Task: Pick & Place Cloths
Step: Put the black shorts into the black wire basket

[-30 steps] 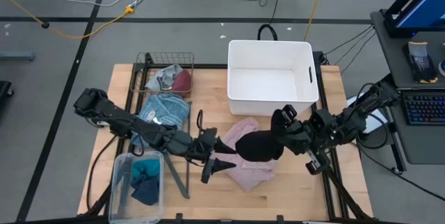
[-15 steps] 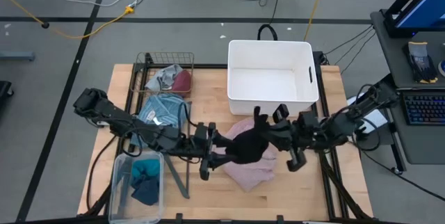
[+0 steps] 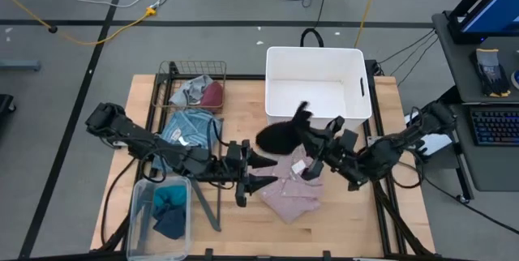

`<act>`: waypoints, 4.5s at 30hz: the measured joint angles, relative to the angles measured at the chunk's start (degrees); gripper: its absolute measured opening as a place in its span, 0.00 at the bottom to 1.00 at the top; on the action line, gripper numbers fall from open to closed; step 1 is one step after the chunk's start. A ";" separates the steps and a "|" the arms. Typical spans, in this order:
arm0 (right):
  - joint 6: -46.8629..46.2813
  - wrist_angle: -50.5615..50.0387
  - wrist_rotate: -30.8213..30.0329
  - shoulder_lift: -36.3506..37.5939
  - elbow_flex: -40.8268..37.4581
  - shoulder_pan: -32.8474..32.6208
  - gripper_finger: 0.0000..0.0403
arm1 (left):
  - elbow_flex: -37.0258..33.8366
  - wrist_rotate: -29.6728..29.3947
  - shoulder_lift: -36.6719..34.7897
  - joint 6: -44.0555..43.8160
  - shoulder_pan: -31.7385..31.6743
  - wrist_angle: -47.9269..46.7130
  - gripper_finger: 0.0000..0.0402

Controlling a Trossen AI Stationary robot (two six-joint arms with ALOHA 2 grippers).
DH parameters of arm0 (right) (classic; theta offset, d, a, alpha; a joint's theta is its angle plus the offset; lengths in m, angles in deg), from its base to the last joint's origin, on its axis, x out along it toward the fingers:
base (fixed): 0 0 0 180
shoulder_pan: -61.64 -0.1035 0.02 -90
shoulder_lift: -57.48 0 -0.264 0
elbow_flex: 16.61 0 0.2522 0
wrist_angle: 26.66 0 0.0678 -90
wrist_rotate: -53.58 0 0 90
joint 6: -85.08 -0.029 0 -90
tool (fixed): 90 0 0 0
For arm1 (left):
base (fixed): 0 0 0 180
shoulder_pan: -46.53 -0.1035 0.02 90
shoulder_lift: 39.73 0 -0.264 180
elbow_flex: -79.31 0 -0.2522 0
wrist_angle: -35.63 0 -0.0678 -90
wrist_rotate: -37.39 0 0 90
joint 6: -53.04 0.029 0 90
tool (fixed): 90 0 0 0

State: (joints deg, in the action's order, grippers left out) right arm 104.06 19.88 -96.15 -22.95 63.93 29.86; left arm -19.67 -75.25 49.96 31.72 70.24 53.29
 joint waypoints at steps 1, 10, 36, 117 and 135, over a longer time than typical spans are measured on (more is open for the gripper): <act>-0.07 2.69 0.55 -0.79 0.00 0.39 0.00 | 0.00 -0.24 0.00 0.08 0.01 0.05 0.59; -15.67 8.19 6.51 -9.75 1.93 4.91 0.00 | 0.00 -9.06 0.00 5.21 -0.12 -0.04 0.59; -15.30 -5.57 12.11 -12.30 11.17 3.17 0.00 | 0.00 -26.46 0.04 17.54 4.70 4.54 0.59; 1.62 -39.82 10.04 1.65 11.06 -4.36 0.28 | 8.26 28.96 -18.71 6.07 17.76 -14.95 0.00; 4.28 -42.71 7.27 1.94 11.05 -4.38 0.28 | 8.26 -37.92 -18.67 17.17 8.42 -24.79 0.00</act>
State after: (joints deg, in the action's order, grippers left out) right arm 108.34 -22.83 -88.88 -21.01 74.98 25.48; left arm -11.40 -113.18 31.29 48.88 78.67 28.50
